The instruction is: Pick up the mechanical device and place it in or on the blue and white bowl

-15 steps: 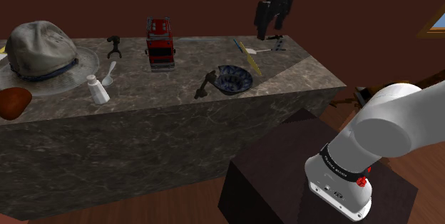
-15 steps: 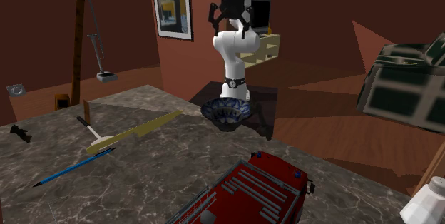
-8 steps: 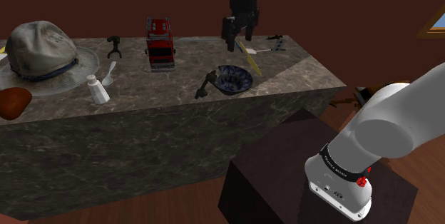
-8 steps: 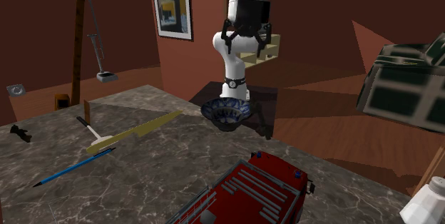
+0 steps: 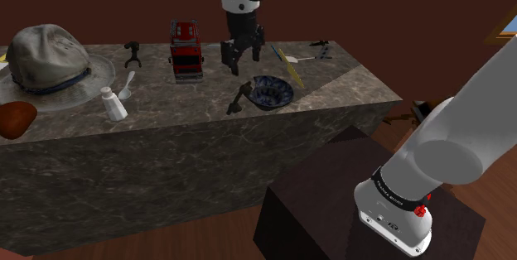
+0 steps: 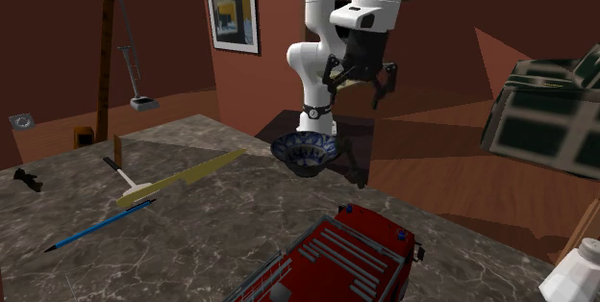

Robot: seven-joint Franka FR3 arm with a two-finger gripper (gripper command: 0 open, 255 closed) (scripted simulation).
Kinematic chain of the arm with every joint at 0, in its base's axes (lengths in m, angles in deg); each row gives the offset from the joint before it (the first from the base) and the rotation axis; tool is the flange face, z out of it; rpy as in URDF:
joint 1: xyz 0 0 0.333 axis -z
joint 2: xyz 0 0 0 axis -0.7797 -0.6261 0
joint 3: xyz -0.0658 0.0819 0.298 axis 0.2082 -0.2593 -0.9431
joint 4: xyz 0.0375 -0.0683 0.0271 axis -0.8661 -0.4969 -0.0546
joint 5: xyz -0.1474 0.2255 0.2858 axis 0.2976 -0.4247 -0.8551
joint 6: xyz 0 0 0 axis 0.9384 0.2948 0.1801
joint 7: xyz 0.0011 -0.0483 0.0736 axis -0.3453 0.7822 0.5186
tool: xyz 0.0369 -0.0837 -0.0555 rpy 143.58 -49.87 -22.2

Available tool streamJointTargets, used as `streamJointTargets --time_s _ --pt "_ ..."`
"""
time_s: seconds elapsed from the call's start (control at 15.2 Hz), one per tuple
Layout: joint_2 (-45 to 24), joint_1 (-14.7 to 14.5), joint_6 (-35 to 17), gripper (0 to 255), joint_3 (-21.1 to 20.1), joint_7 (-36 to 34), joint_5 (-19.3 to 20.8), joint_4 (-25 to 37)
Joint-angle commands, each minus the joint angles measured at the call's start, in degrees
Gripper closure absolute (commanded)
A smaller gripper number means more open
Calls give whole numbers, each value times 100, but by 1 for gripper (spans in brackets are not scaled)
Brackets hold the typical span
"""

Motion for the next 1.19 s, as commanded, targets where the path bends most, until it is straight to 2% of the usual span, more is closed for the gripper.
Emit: streamJointTargets --time_s 0.0,0.26,0.73,1.12 --pt "-422 -75 -117 0 -92 -175 152 222" --pt "-1158 -246 -159 0 -188 -446 436 761" --pt "-1293 -228 -712 0 -148 -506 526 333" --pt "-1293 -228 -712 0 -148 -506 526 333"
